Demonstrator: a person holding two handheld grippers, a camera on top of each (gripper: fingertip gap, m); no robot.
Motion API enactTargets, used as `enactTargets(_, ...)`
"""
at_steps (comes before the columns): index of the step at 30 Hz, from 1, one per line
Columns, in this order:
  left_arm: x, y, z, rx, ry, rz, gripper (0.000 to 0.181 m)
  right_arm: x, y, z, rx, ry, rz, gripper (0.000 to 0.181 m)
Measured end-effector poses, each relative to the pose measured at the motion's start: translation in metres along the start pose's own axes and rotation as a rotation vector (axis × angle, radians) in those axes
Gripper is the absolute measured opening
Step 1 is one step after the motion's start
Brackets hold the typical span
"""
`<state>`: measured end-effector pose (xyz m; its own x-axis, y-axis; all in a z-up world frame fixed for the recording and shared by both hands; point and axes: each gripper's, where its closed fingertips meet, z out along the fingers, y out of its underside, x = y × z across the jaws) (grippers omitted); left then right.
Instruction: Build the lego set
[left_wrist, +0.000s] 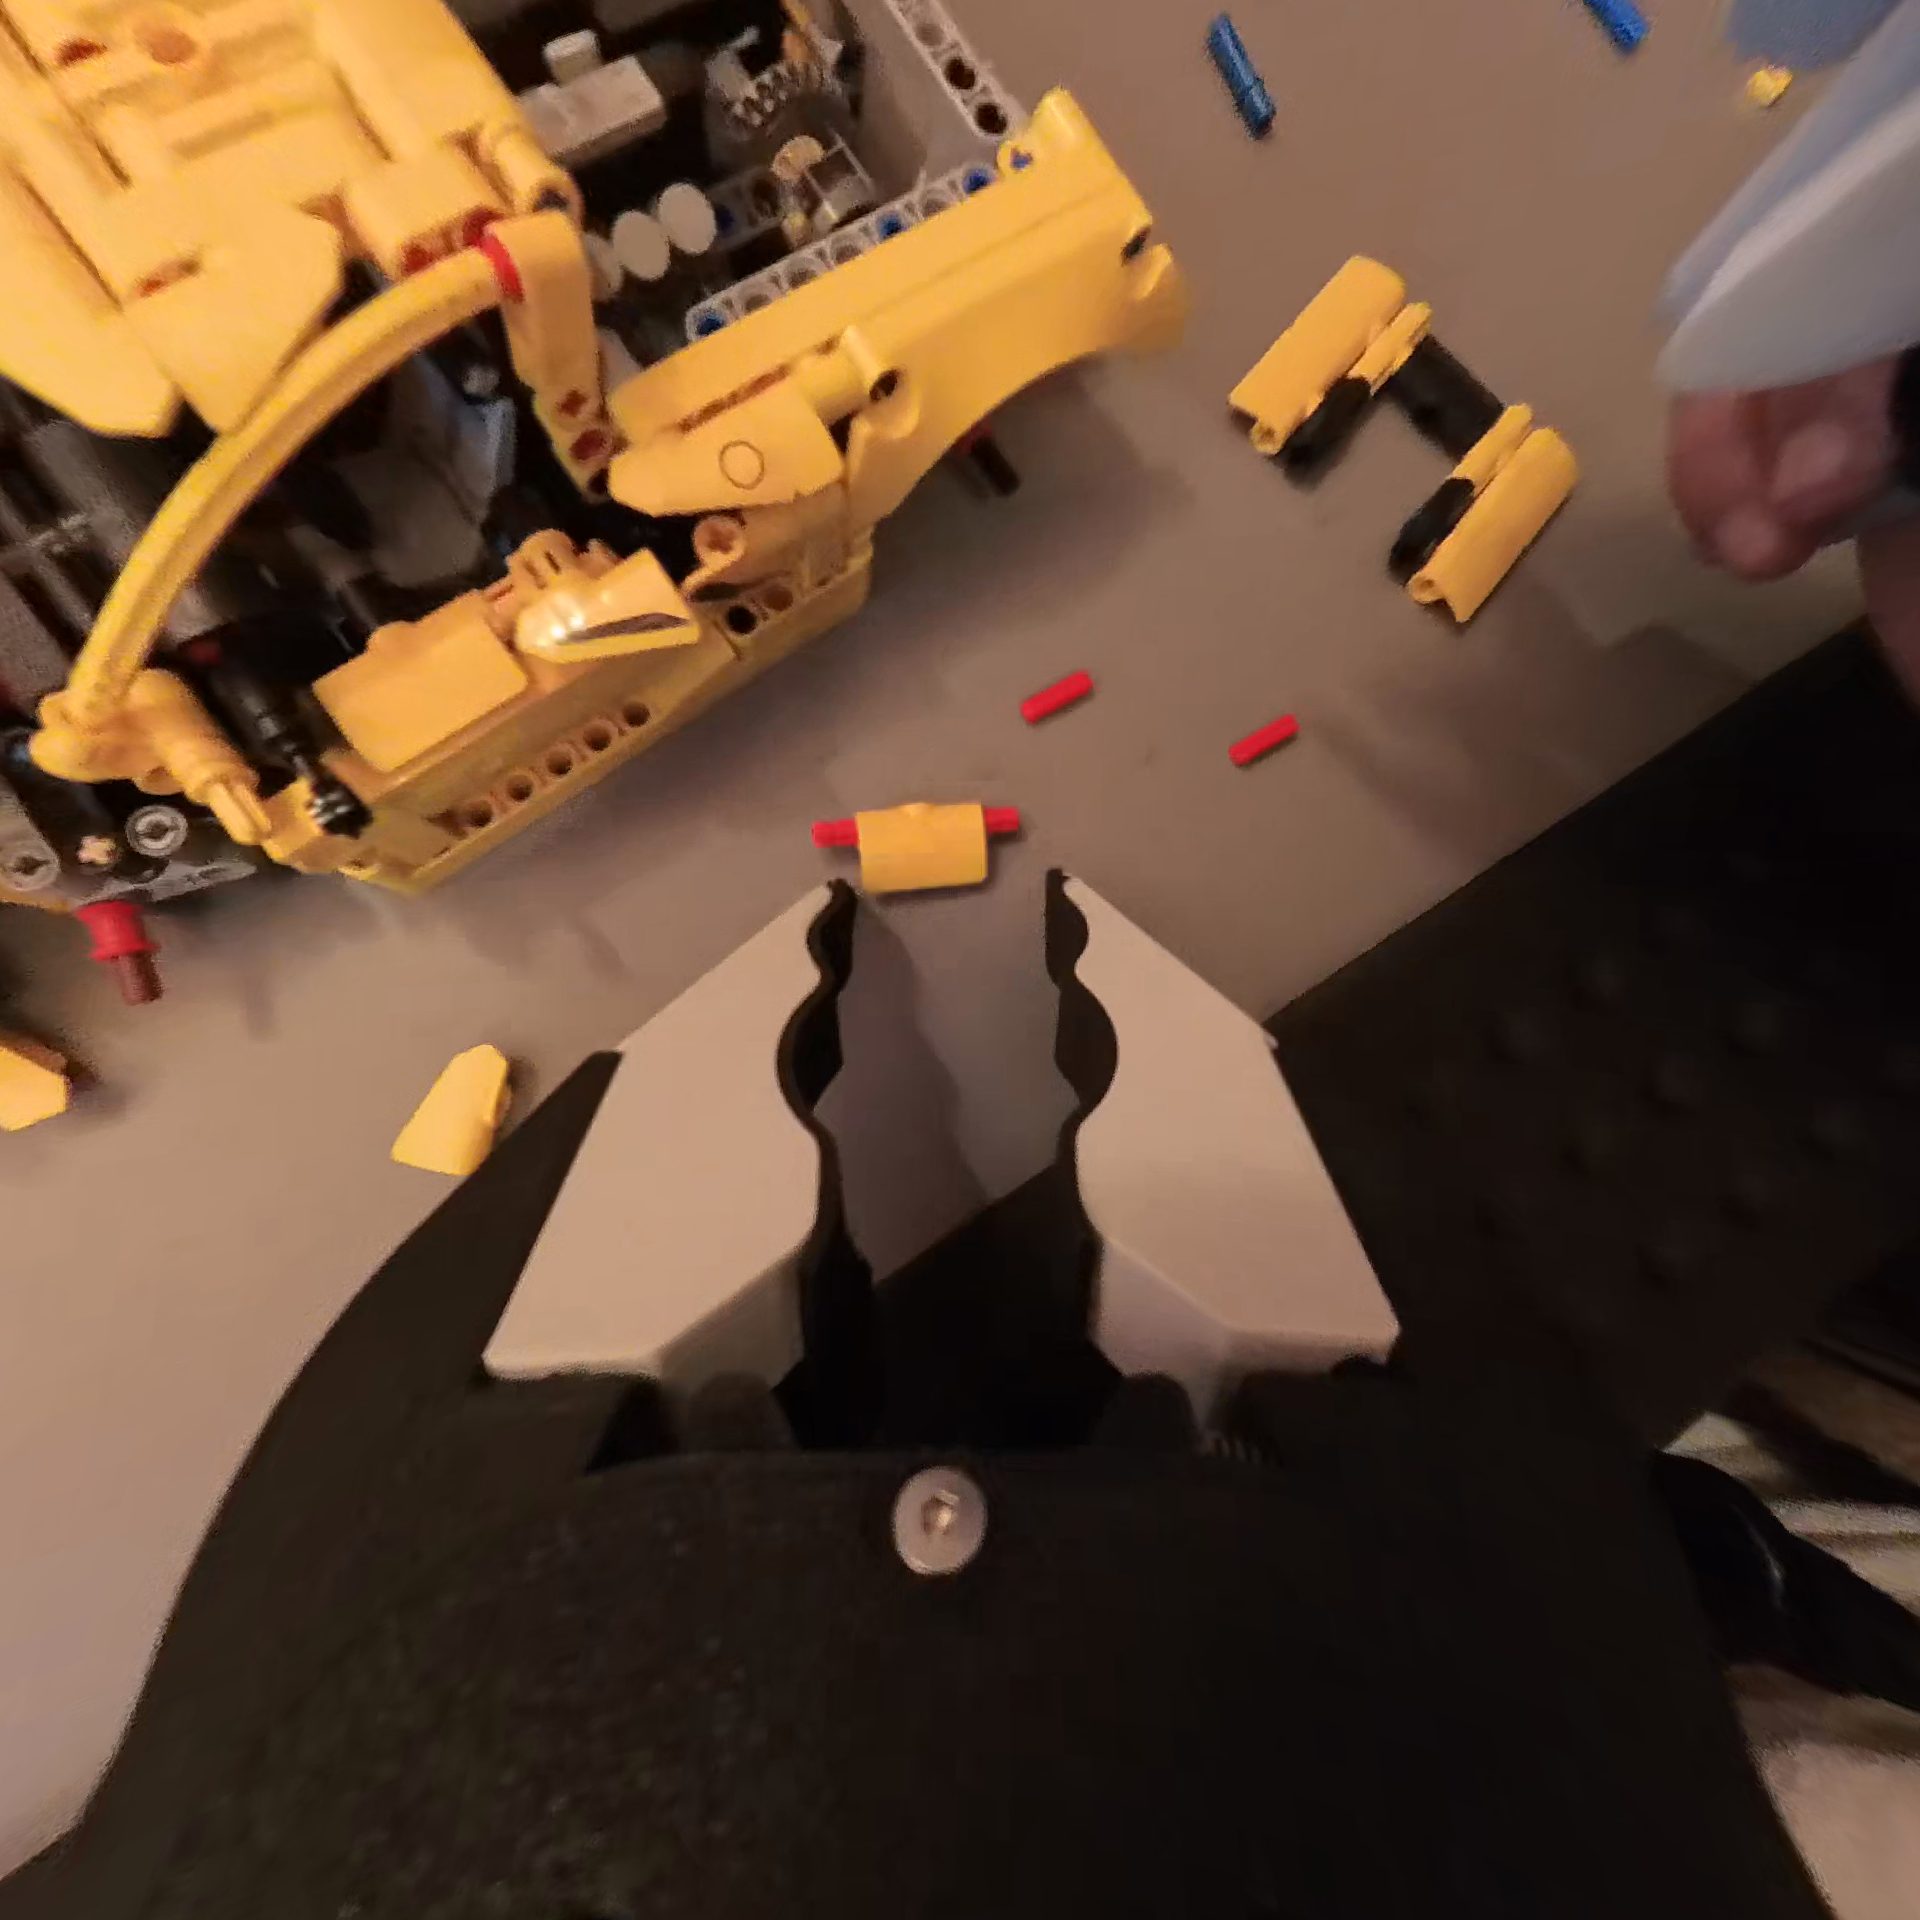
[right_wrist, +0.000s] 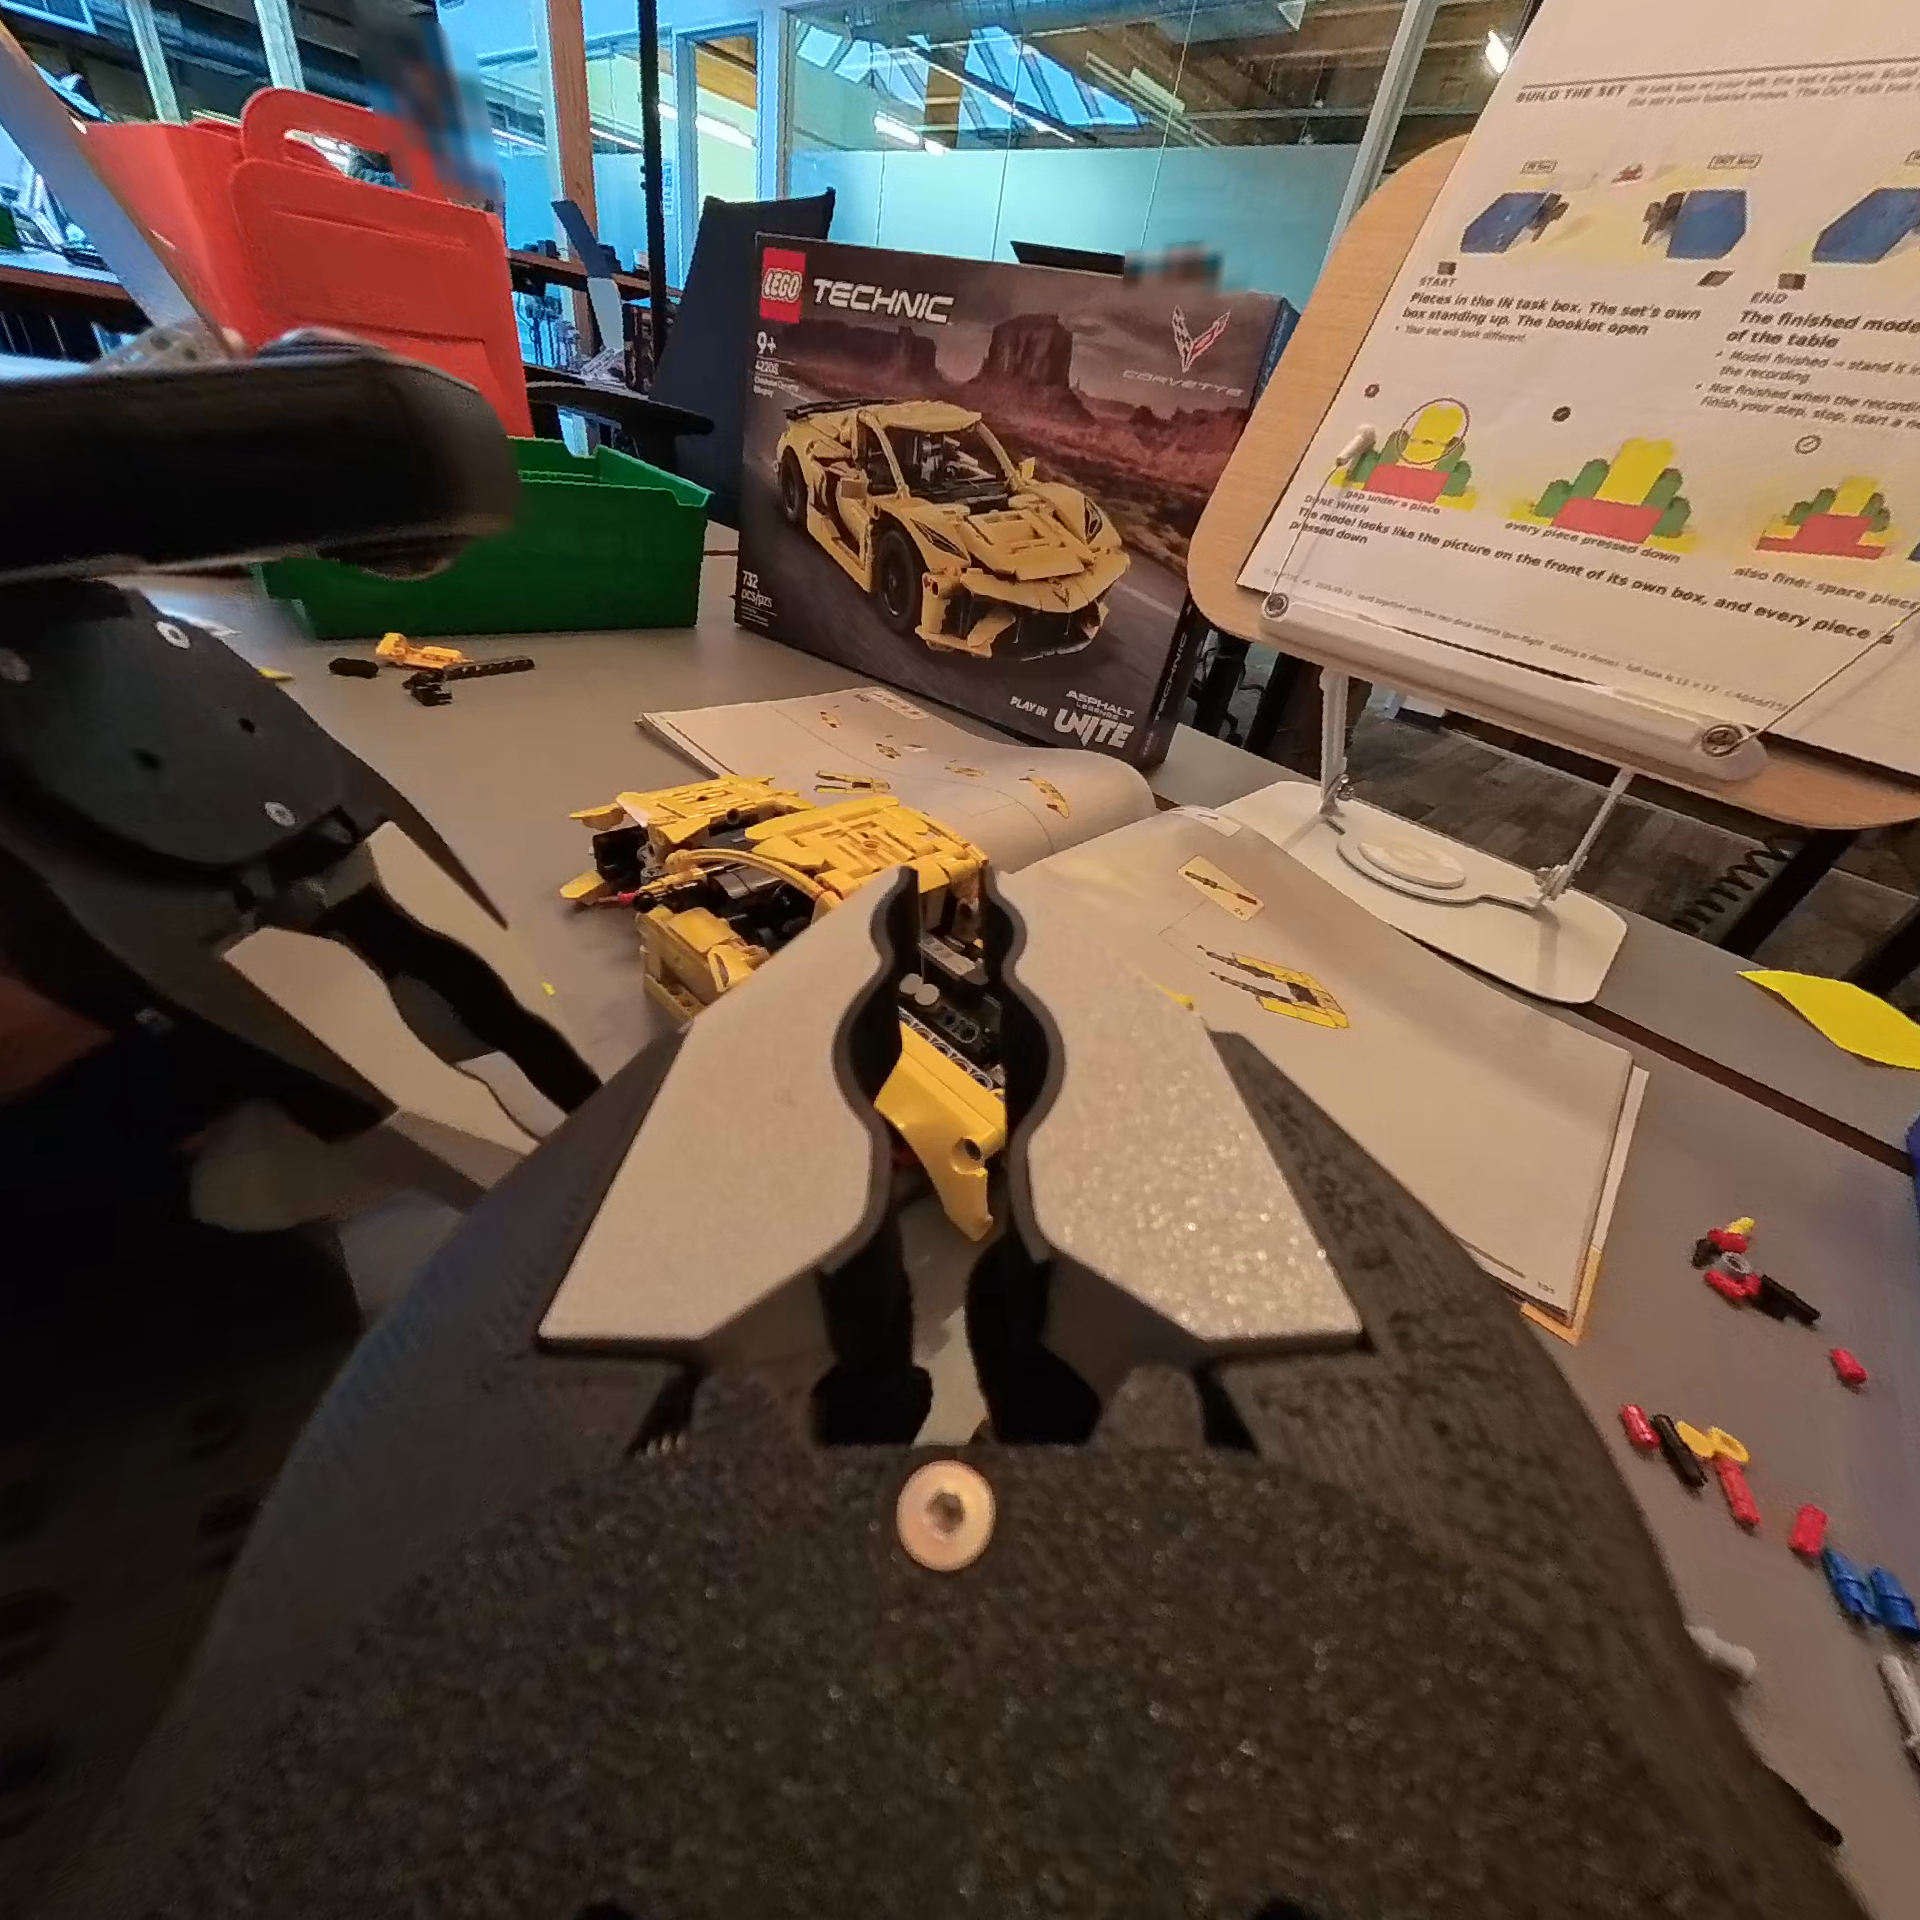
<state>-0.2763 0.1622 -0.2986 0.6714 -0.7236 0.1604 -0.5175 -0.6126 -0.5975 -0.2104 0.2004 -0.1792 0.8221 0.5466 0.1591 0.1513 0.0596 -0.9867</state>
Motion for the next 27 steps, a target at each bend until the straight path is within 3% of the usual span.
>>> enactTargets(15,-0.001,-0.008,0.01,-0.003,-0.022,0.214,0.036,-0.001,0.0,-0.001,0.001,-0.005,0.008,0.011)
enactTargets(18,0.001,-0.008,0.01,0.006,-0.009,0.236,0.024,-0.001,0.0,0.0,-0.001,-0.006,0.009,0.011)
enactTargets(22,0.002,-0.006,0.009,0.005,-0.009,0.285,0.024,-0.002,0.002,0.0,-0.011,-0.008,0.003,0.011)
enactTargets(27,0.011,0.009,-0.004,-0.033,0.19,0.585,0.024,-0.007,0.002,0.001,-0.006,-0.041,0.019,0.011)
